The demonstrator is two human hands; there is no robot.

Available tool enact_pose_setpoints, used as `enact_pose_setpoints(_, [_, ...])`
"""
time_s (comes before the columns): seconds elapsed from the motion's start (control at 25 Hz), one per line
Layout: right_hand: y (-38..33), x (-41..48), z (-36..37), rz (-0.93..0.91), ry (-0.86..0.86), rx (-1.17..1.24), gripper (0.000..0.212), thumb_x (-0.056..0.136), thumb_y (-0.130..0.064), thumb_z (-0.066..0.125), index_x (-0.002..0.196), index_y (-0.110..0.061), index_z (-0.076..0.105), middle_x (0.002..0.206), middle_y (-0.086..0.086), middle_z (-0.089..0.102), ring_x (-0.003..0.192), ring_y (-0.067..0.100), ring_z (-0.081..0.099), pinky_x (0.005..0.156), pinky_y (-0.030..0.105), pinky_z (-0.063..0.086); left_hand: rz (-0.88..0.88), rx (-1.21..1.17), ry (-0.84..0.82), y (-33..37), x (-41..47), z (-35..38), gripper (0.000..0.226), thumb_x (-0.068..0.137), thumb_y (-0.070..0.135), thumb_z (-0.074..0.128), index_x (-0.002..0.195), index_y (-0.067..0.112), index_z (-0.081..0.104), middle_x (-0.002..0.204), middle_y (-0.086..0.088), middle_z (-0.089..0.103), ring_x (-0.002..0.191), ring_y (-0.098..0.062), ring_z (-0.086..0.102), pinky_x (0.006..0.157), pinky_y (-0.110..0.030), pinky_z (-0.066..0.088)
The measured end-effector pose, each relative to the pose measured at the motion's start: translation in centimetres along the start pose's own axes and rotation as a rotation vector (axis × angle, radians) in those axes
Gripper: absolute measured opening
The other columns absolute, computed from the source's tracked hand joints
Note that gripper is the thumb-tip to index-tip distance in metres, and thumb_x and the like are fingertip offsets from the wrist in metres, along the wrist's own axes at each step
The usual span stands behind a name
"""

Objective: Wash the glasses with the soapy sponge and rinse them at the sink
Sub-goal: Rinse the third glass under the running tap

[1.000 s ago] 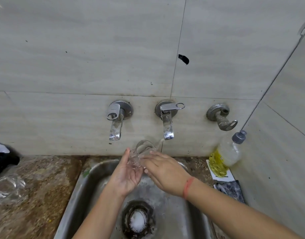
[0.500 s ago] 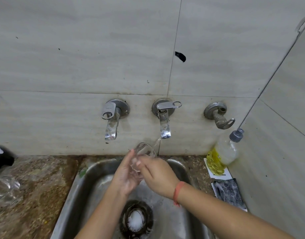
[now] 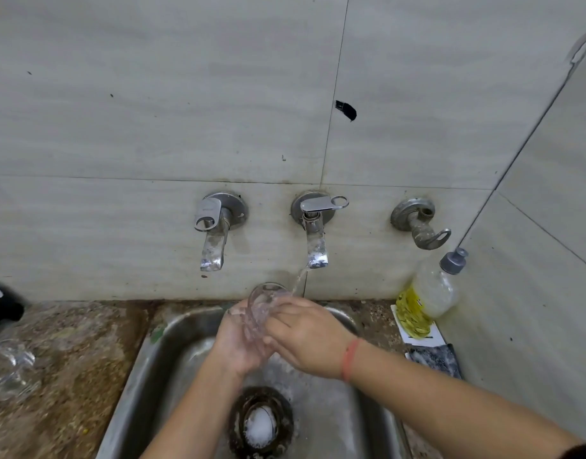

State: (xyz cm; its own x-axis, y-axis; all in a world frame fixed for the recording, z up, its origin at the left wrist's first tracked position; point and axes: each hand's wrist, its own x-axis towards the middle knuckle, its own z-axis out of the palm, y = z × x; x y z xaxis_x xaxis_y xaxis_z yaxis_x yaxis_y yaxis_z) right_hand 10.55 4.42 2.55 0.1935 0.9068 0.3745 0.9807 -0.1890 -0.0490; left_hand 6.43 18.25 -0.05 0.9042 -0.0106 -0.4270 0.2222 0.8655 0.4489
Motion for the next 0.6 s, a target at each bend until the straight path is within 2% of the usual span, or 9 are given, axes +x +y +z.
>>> enact_pose_setpoints(0.04, [1.4,-0.7,0.2,-0.092,0.012,-0.059,0.031,0.099,-0.026,0.040,0.090,-0.009,0.064,0.089,0.006,0.068,0.091,0.022,0.063,0.103,0.033,0.040,-0.055,0.065,0.036,0.2,-0.1,0.0,0.020,0.073,0.020,0.055,0.074,0.005,0.068,0.063,-0.005,0.062,0.050,-0.019,0.058,0.043,-0.023,0.048])
enact_pose_setpoints(0.08, [1.9,-1.1,0.7,-0.078,0.019,-0.069,0.031,0.099,-0.024,0.040,0.089,-0.008,0.065,0.088,0.006,0.069,0.090,0.022,0.064,0.104,0.032,0.039,-0.070,0.080,0.066,0.2,-0.2,-0.1,0.022,0.076,0.023,0.052,0.079,0.007,0.067,0.067,-0.005,0.061,0.052,-0.020,0.057,0.045,-0.023,0.046])
enact_pose_setpoints(0.16, [0.3,-0.6,1.3,0.172,0.072,0.035,0.029,0.096,-0.022,0.038,0.094,-0.008,0.064,0.084,0.007,0.069,0.082,0.023,0.063,0.099,0.032,0.041,0.049,-0.063,0.064,-0.4,0.3,-0.2,0.028,0.085,0.025,0.046,0.083,0.007,0.067,0.075,-0.009,0.066,0.062,-0.021,0.063,0.050,-0.025,0.052])
enact_pose_setpoints(0.24, [-1.7,0.9,1.4,0.411,0.110,0.173,0.034,0.092,-0.026,0.035,0.100,-0.011,0.064,0.085,0.007,0.069,0.083,0.024,0.061,0.095,0.037,0.043,0.159,-0.154,0.070,-1.1,0.7,0.2,0.035,0.091,0.023,0.042,0.082,0.004,0.069,0.078,-0.012,0.068,0.071,-0.023,0.067,0.065,-0.028,0.057])
enact_pose_setpoints(0.28, [-2.0,0.8,1.5,0.369,0.088,0.183,0.033,0.091,-0.027,0.037,0.100,-0.013,0.065,0.089,0.007,0.070,0.087,0.024,0.061,0.096,0.038,0.043,0.158,-0.149,0.069,-1.1,0.8,0.3,0.036,0.092,0.022,0.039,0.079,0.004,0.068,0.076,-0.012,0.066,0.070,-0.022,0.066,0.067,-0.028,0.056])
enact_pose_setpoints(0.36, [-0.7,-0.4,1.7,0.080,0.074,0.031,0.021,0.089,-0.020,0.051,0.101,-0.011,0.066,0.097,0.006,0.070,0.096,0.021,0.062,0.104,0.036,0.040,0.060,-0.061,0.058,-0.5,1.0,0.3,0.035,0.091,0.019,0.037,0.072,0.005,0.063,0.065,-0.007,0.060,0.057,-0.018,0.061,0.052,-0.023,0.053])
enact_pose_setpoints(0.44, [1.9,-1.6,1.6,-0.130,0.046,-0.119,0.014,0.085,-0.011,0.059,0.097,-0.009,0.067,0.100,0.005,0.071,0.102,0.020,0.063,0.110,0.034,0.035,-0.075,0.111,0.090,0.3,0.9,-0.1,0.031,0.091,0.023,0.043,0.079,0.005,0.064,0.065,-0.005,0.059,0.052,-0.017,0.059,0.045,-0.023,0.051])
enact_pose_setpoints(0.52, [2.3,-1.6,1.7,-0.065,0.033,-0.107,0.010,0.083,-0.007,0.057,0.089,-0.009,0.065,0.091,0.005,0.070,0.095,0.021,0.064,0.109,0.034,0.036,-0.040,0.131,0.121,0.3,0.9,-0.2,0.031,0.091,0.023,0.046,0.087,0.003,0.068,0.074,-0.008,0.064,0.059,-0.020,0.062,0.052,-0.027,0.053])
enact_pose_setpoints(0.6, [0.2,-0.8,2.0,0.173,0.105,0.048,0.008,0.082,-0.009,0.053,0.085,-0.009,0.060,0.080,0.006,0.066,0.082,0.021,0.060,0.100,0.034,0.041,0.106,0.022,0.159,-0.2,1.3,0.6,0.027,0.090,0.018,0.046,0.087,0.002,0.067,0.077,-0.011,0.065,0.065,-0.023,0.064,0.061,-0.031,0.053])
